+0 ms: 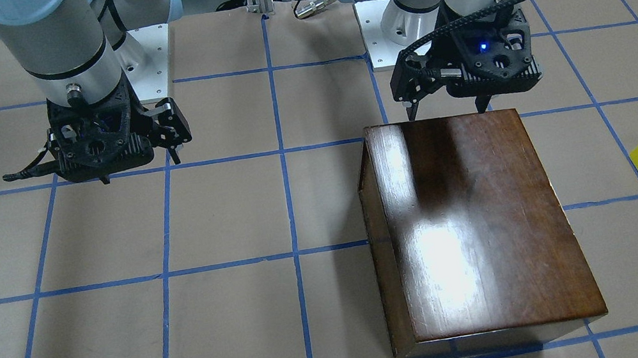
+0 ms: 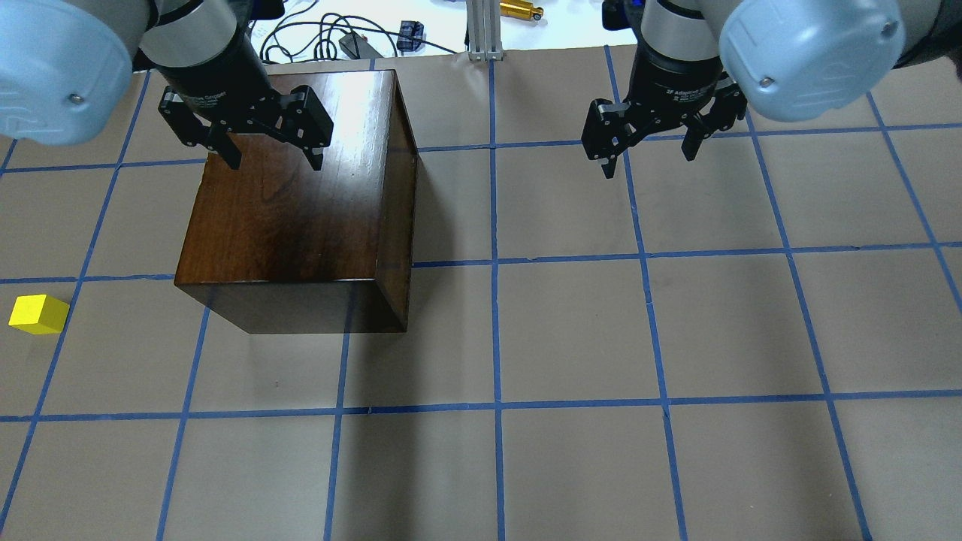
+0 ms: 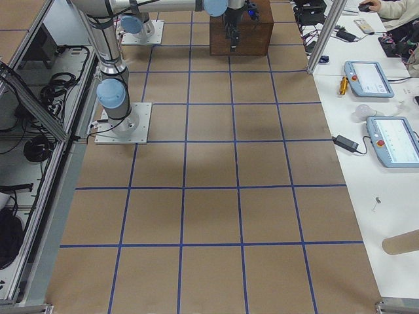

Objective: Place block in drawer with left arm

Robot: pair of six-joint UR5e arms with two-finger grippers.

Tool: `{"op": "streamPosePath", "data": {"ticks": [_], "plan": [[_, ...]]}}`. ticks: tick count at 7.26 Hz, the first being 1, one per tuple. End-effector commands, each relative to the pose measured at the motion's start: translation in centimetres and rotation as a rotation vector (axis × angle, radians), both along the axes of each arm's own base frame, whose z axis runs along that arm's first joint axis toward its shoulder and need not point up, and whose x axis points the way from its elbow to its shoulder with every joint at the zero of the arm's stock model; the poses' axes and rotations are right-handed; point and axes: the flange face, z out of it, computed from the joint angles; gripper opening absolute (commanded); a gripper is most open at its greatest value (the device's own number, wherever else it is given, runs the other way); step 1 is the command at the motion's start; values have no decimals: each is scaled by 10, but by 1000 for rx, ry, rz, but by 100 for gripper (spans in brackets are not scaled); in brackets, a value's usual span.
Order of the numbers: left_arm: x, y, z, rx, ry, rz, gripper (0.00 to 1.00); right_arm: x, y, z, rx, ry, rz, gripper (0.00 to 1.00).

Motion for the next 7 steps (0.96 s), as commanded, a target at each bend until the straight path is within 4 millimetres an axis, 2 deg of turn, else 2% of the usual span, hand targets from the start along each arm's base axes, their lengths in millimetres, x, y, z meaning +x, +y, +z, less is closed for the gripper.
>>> {"op": "streamPosePath", "data": {"ticks": [1, 7], "plan": [[1, 0, -1, 0, -2, 1, 100, 0, 0, 0, 0, 0, -1, 100], [3, -1, -1, 0, -2, 1, 100, 0, 0, 0, 0, 0, -1, 100]]}}
